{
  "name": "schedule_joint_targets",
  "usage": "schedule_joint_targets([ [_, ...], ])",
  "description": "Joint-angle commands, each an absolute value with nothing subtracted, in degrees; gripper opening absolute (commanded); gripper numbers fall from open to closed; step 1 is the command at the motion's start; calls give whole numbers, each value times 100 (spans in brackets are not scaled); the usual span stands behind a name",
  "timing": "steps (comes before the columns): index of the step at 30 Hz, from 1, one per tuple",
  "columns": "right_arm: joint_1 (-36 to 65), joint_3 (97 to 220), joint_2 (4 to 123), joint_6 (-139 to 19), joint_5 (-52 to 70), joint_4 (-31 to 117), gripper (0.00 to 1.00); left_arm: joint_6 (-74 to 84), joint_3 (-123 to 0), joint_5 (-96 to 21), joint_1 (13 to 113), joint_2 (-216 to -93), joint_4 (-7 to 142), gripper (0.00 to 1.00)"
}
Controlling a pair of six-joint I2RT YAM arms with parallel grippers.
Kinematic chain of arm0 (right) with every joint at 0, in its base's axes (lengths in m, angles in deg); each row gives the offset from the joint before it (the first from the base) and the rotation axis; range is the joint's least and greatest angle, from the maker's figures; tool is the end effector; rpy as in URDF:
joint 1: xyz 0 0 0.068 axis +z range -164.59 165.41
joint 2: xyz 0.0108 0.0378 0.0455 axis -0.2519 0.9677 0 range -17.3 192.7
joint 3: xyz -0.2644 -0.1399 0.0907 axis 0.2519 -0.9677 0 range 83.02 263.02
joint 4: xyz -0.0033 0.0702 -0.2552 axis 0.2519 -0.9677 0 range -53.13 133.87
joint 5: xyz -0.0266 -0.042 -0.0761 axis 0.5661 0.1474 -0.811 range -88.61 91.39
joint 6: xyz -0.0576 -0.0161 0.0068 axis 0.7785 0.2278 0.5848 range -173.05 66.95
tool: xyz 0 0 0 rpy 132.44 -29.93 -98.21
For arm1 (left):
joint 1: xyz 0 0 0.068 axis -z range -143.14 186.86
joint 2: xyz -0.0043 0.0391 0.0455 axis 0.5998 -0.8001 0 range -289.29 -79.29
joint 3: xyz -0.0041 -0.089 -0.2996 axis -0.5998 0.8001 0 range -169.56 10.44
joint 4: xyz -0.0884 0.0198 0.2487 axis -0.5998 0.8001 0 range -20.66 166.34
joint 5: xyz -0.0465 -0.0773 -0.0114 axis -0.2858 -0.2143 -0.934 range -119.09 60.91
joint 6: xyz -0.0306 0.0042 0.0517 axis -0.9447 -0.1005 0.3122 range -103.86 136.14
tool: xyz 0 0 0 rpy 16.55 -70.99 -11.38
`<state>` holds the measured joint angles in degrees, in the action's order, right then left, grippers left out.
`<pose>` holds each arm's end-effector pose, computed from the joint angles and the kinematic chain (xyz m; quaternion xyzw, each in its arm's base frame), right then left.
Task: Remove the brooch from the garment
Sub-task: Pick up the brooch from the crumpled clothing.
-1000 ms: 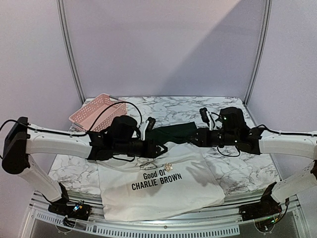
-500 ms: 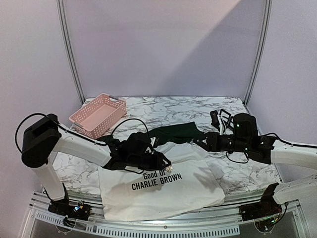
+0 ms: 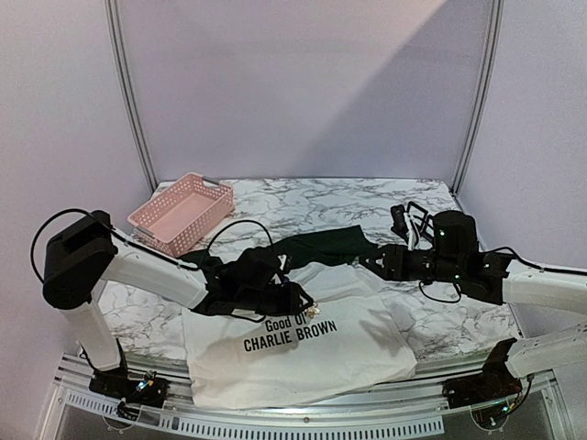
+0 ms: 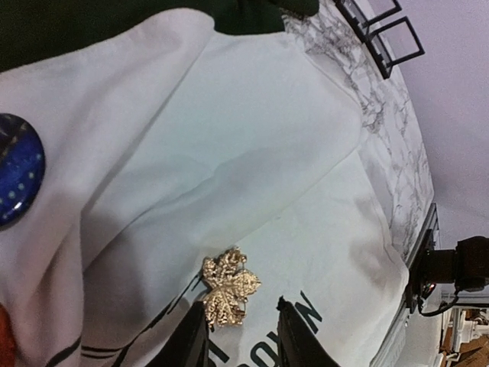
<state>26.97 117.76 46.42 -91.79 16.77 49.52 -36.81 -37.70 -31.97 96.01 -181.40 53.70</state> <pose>0.1709 0.1672 0.2727 -0.0939 0.8260 0.4365 0.3441 0.1887 -0.3202 0.1726 0.0596 0.8979 -0.3739 0.2245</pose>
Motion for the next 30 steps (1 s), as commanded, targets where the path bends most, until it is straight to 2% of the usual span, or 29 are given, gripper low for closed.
schedule_joint_targets([
  [1, 2664, 11813, 4691, -9213, 1675, 5038, 41, -3607, -3702, -3263, 9689, -18406, 5281, 31],
  [3, 2663, 11825, 4695, -9216, 1676, 5032, 41, -3609, -3685, -3303, 9689, -18452, 5217, 28],
  [16, 2663, 11756, 4650, -9256, 1644, 5039, 41, -3771, -3665, -3459, 9689, -18639, 4905, 26],
  [22, 2663, 11743, 4606, -9256, 1626, 5014, 41, -3842, -3669, -3448, 9689, -18725, 4858, 21],
  [27, 2664, 11721, 4542, -9266, 1587, 4986, 41, -3909, -3669, -3499, 9682, -18781, 4738, 2],
  [30, 2663, 11717, 4483, -9267, 1572, 4977, 41, -3953, -3621, -3572, 9680, -18788, 4569, 0],
])
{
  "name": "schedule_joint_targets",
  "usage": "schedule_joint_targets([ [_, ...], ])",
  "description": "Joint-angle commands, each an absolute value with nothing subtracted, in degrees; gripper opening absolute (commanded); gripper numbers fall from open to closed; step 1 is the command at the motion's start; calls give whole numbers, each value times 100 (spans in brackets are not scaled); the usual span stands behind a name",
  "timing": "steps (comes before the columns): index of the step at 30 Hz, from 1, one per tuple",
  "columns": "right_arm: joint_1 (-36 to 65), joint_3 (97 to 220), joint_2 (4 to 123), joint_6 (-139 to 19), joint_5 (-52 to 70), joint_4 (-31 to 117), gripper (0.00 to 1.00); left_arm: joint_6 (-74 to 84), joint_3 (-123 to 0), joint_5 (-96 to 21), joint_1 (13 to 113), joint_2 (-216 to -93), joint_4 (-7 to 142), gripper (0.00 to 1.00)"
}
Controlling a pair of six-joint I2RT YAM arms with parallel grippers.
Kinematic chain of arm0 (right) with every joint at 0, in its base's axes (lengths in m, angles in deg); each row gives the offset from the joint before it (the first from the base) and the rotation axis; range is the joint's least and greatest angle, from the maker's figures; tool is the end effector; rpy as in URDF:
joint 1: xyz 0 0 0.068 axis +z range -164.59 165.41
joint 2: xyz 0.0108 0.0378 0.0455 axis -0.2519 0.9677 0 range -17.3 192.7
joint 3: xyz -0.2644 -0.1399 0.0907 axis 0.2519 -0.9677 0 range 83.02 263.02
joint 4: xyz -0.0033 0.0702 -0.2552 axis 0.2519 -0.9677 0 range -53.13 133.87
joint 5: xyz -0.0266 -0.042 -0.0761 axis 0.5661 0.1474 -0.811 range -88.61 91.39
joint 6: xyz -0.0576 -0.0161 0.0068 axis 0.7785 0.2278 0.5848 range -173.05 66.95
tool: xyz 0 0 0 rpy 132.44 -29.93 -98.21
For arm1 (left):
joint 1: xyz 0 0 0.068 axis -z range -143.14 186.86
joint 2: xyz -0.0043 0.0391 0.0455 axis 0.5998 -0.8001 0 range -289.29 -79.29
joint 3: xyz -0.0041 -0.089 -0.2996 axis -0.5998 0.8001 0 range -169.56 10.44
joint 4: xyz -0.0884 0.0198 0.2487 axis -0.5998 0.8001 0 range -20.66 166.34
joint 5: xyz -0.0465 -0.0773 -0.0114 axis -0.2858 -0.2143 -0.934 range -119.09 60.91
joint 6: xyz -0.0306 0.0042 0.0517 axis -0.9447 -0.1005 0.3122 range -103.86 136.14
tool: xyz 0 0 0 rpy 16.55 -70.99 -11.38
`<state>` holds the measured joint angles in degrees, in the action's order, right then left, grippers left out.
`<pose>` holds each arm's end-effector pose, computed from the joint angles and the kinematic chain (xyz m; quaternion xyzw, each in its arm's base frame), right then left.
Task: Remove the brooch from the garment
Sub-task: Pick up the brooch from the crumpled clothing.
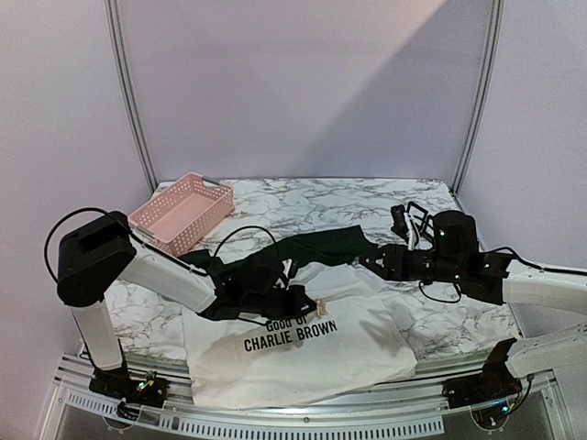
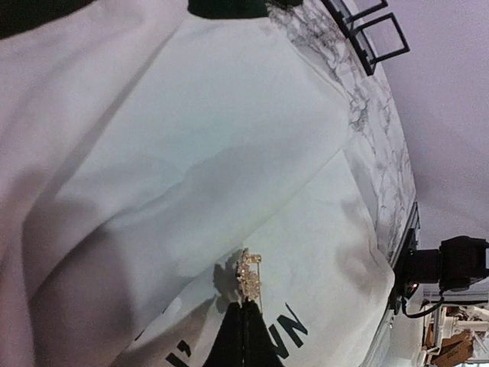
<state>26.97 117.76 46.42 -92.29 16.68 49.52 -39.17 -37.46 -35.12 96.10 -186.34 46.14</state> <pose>0.1709 0.1671 0.2726 -0.0898 0.8265 0.4376 0.3427 0.1925 -0.3325 0.1531 0.0544 0.8883 -0.4070 0.2059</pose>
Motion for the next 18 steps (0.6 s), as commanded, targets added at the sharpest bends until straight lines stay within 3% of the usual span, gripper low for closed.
schedule_joint_targets([
  [1, 2667, 11713, 4455, -9268, 1561, 4974, 41, -3951, -3600, -3588, 9673, -18778, 4506, 0],
  [8, 2663, 11696, 4142, -8952, 1861, 4963, 41, -3752, -3301, -4074, 9595, -18384, 3410, 0],
  [18, 2665, 12257, 3582, -7769, 2599, 3702, 45, -2232, -3704, -5546, 9372, -17152, 4314, 0],
])
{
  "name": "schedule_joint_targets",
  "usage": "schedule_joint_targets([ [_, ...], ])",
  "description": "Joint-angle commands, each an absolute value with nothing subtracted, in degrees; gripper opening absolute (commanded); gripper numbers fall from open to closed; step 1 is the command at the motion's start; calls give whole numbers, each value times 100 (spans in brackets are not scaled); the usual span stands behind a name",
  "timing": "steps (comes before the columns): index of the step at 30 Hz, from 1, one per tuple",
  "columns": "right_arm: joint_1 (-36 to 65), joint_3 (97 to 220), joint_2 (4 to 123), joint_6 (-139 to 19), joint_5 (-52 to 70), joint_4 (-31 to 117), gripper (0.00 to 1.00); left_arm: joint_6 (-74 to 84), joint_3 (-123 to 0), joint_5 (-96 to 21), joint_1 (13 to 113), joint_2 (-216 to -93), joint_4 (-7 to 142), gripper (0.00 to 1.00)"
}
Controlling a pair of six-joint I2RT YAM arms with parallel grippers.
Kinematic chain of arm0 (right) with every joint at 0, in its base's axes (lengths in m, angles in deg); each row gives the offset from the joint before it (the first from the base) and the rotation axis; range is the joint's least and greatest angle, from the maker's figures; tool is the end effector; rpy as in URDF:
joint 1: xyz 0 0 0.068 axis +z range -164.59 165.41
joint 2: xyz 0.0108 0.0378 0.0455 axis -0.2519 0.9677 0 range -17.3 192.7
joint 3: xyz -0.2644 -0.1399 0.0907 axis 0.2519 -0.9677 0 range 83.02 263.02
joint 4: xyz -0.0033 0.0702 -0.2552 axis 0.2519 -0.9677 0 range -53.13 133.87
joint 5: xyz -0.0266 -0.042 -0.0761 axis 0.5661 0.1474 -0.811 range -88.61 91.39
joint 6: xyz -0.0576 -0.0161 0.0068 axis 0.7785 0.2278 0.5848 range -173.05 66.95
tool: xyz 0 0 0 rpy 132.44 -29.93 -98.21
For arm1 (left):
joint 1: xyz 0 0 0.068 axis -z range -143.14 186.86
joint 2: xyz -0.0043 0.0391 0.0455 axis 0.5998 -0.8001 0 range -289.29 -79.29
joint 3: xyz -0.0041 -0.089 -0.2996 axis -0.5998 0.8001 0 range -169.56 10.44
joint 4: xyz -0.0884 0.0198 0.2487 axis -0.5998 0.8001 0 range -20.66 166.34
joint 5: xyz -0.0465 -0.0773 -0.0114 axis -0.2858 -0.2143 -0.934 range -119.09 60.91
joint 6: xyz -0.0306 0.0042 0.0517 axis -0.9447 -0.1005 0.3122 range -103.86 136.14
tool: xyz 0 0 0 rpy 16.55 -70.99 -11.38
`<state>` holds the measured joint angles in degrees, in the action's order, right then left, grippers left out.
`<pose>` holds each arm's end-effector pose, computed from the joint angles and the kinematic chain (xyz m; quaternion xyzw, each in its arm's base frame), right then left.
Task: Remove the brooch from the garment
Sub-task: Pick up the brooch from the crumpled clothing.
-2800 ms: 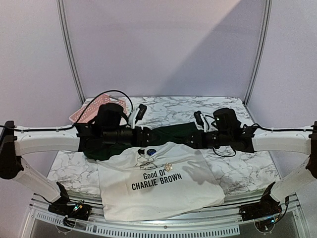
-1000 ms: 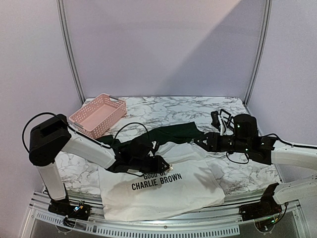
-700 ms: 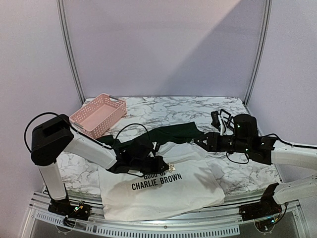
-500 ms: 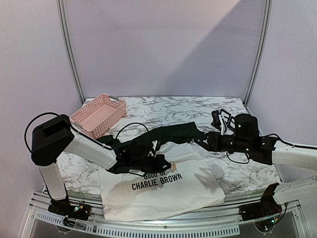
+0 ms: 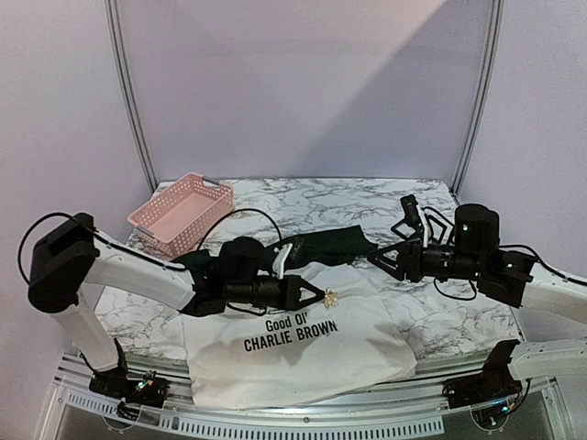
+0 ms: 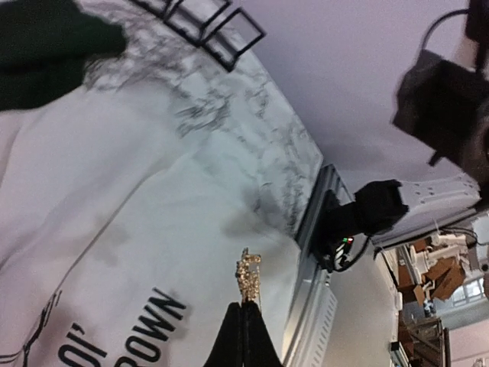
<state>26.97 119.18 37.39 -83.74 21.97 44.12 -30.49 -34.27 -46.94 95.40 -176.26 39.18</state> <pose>0.1455 0.1498 0.3039 -0.1797 0.7840 0.4567 0.3802 0.1786 -0.3180 0.2127 0.1712 0.8061 -0.5163 0.2330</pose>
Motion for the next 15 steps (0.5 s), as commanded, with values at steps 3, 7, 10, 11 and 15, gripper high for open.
schedule_joint_targets([
  [3, 2663, 12472, 3603, -7567, 2766, 3411, 46, -1656, -4060, -6262, 9163, -16875, 5091, 0],
  [7, 2665, 12701, 3744, -7503, 3025, 3326, 48, -463, -4874, -7050, 8864, -16754, 6789, 0],
  [10, 2663, 12793, 3897, -7586, 3444, 3556, 49, 607, -5624, -7318, 8722, -16884, 8374, 0],
  [11, 2664, 12831, 3958, -7622, 3551, 3616, 50, 878, -5834, -7313, 8703, -16951, 8718, 0],
  [15, 2658, 13054, 4249, -7779, 3920, 3620, 52, 1515, -6294, -7376, 8678, -17155, 9532, 0],
])
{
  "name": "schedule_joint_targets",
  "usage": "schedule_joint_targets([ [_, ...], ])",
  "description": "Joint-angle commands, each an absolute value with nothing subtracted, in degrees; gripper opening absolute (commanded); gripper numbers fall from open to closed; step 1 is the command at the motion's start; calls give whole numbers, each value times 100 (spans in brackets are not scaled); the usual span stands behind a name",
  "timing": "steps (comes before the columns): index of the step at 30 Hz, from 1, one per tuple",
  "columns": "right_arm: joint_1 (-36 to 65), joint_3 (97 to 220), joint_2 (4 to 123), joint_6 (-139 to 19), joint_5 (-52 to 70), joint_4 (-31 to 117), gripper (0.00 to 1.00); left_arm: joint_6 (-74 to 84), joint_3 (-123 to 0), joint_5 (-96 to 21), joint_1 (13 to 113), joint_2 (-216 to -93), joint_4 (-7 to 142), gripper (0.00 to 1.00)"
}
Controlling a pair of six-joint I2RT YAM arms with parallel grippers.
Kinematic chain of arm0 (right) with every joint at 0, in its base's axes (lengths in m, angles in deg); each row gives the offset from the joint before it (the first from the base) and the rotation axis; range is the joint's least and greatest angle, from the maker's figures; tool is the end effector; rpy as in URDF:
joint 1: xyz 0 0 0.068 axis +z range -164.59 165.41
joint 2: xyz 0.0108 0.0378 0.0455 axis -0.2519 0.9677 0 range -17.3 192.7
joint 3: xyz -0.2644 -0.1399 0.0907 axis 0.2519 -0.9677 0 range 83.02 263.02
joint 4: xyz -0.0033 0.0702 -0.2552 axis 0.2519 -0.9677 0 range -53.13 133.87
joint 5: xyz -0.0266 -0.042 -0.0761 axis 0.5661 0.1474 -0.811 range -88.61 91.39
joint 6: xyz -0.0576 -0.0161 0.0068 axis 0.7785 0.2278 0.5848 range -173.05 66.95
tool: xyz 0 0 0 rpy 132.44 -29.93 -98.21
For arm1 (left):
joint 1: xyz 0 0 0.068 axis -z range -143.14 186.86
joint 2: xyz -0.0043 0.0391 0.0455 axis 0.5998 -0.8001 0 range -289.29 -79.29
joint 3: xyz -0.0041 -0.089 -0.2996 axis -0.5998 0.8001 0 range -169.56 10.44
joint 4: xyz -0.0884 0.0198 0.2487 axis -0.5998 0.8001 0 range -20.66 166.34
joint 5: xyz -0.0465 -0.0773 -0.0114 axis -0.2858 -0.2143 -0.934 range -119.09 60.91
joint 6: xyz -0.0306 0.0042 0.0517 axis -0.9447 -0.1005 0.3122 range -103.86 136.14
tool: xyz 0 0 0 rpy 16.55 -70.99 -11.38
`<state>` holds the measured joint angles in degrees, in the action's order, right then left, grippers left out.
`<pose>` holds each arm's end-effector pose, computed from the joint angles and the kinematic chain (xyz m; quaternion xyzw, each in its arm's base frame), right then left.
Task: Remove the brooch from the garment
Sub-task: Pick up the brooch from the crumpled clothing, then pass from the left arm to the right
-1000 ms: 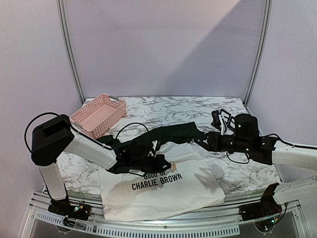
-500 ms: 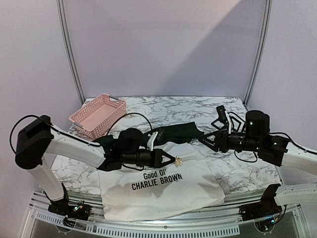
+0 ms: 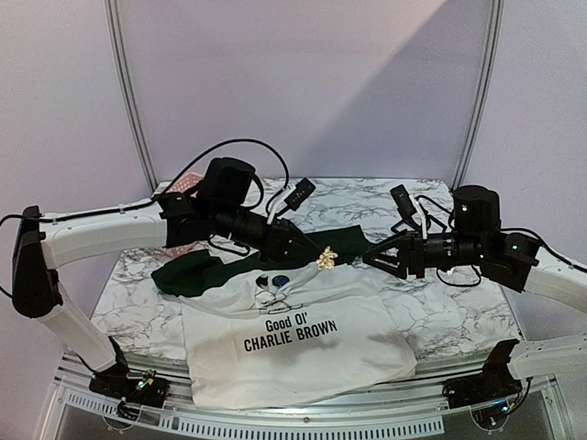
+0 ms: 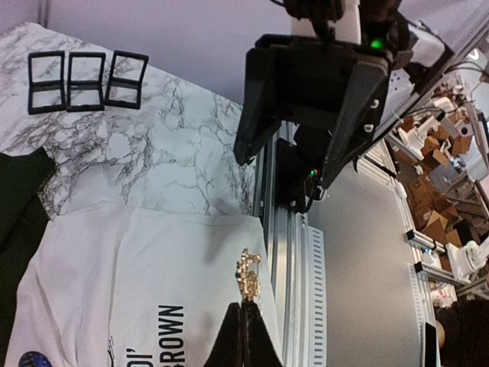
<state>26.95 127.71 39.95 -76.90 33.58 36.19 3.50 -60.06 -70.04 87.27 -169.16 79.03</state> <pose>0.1455 0.1605 0.3358 -0.2778 0.7545 0.4881 0.3395 0.2118 -0.3020 0.3404 0.4292 0.7066 -0.5053 0.2473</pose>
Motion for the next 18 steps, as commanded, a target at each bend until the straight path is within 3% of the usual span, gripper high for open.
schedule_joint_targets([
  [1, 2661, 13114, 4386, -7797, 4006, 3610, 52, 1407, -6132, -7503, 8678, -17097, 9300, 0],
  [10, 2684, 13706, 5219, -7848, 4877, 3630, 51, 1265, -5756, -7674, 8757, -16671, 8943, 0],
  [18, 2969, 13818, 5787, -7776, 4853, 3761, 50, 1258, -5786, -7770, 8809, -16693, 8971, 0],
])
